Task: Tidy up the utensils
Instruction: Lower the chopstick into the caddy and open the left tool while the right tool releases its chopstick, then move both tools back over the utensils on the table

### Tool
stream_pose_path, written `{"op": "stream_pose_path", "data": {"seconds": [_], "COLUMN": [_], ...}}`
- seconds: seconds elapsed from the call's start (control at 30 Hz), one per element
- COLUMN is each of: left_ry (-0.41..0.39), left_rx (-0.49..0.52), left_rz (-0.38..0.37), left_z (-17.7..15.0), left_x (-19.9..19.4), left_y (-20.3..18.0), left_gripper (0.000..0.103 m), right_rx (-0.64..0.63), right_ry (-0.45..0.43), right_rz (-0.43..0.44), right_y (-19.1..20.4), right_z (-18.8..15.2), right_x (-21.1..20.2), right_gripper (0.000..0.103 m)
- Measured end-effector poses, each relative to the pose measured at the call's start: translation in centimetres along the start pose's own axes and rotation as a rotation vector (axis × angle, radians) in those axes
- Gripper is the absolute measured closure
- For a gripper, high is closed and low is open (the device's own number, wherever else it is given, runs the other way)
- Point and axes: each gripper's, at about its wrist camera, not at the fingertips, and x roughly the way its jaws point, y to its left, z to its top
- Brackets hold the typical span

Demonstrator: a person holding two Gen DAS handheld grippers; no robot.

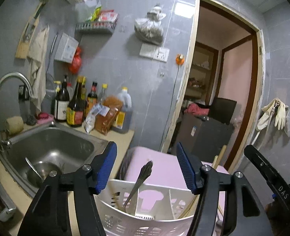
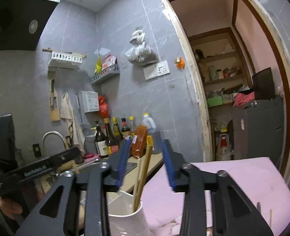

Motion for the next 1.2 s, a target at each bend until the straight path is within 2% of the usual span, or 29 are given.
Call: {"op": "stream_pose_path", "data": {"seconds": [0.1, 0.17, 0.33, 0.4, 0.5, 0.63, 0.8, 1.03, 1.2], "left_ry": [-0.016, -0.035, -0.049, -0.049, -0.044, -0.015, 0.036, 0.133, 0.229], "left_rx": [0.022, 0.035, 0.057, 0.066, 0.087, 0.110, 0.133, 0.173, 0.212], "left_rz": [0.000, 0.000, -0.023, -0.038, -0.062, -0.105, -0.169, -0.249, -0.293], "left_z": [0.4, 0.5, 0.6, 0.5, 0.3, -0.5, -2.0, -4.5, -7.0], "left_x": [-1.0, -1.8, -3.0, -3.4, -3.7, -3.6, -3.2, -1.8, -0.3], "left_y": [-0.9, -1.4, -2.9, -3.6, -4.9, -6.8, -9.3, -12.4, -14.5], "left_gripper": [0.041, 0.029, 0.022, 0.019, 0.014, 0.011, 0.006, 0.004, 0.004], "right_rx": [-0.005, -0.008, -0.035, -0.045, -0.074, -0.099, -0.118, -0.140, -0.135], "right_ry": [-0.016, -0.032, -0.049, -0.053, -0.060, -0.054, -0.040, 0.000, 0.079], "right_rz": [-0.020, -0.032, -0.064, -0.080, -0.110, -0.152, -0.205, -0.294, -0.361], "right_y": [-0.5, -0.8, -1.1, -1.4, -1.7, -2.7, -4.3, -7.0, -9.8], "right_z": [0.6, 1.0, 1.8, 2.1, 2.5, 2.9, 2.8, 2.4, 1.0], "right_x": [-0.9, -1.7, -3.5, -4.4, -5.8, -7.6, -9.7, -11.6, -12.3], "right_gripper": [0.060, 0.054, 0.045, 0.030, 0.024, 0.017, 0.000, 0.000, 0.000]}}
